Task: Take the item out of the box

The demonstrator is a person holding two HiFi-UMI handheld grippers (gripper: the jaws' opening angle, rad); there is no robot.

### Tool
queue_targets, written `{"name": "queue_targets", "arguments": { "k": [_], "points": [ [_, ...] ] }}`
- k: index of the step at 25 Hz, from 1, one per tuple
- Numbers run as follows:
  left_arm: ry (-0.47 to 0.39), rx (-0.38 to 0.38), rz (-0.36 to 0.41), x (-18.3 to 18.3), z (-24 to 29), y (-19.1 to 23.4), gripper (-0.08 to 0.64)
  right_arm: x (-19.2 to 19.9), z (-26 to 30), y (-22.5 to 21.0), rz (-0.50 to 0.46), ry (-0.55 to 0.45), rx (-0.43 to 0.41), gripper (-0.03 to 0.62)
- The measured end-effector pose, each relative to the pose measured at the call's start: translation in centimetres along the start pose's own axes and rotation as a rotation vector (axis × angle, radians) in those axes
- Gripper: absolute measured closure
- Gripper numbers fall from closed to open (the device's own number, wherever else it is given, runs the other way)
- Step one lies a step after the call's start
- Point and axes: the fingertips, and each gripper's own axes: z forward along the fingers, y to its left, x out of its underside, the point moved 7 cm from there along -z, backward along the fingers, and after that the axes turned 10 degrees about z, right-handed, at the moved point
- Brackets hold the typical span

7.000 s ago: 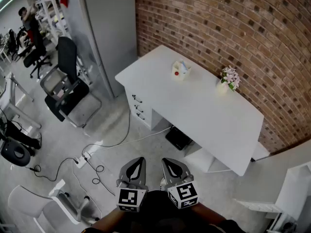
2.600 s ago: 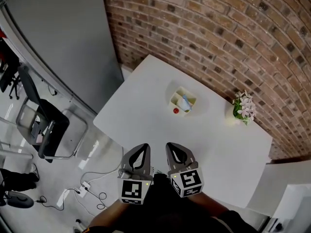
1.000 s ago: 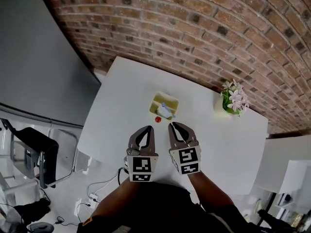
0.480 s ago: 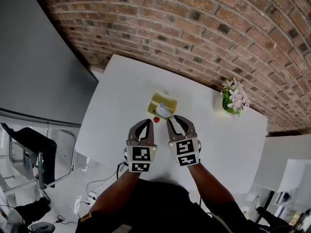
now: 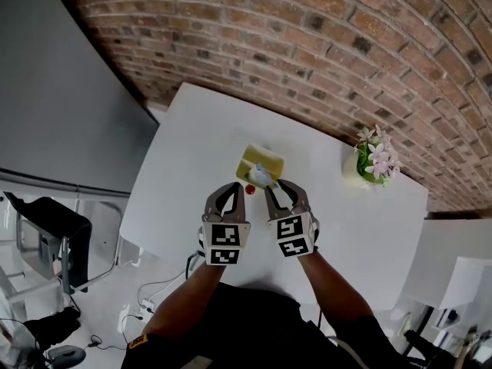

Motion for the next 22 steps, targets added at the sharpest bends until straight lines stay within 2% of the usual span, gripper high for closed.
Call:
{"name": "queue_targets", "arguments": {
  "k": [5,16,22],
  "points": [
    [0.009,-0.012,-0.011,0.3,0.4,0.2,0.555,0.4,0.6,-0.1,0.002,0.025,-0.006,0.487],
    [0.015,-0.024,-0.004,0.0,0.4,0.4,0.555,0.8,1.1,-0.4,-0.042,0.058,0.029,0.572],
    [0.017,-0.042,-0.017,0.1,-0.4,0.4,0.555,0.0,0.1,-0.3,-0.012,0.026,0.029,0.580]
  ]
}}
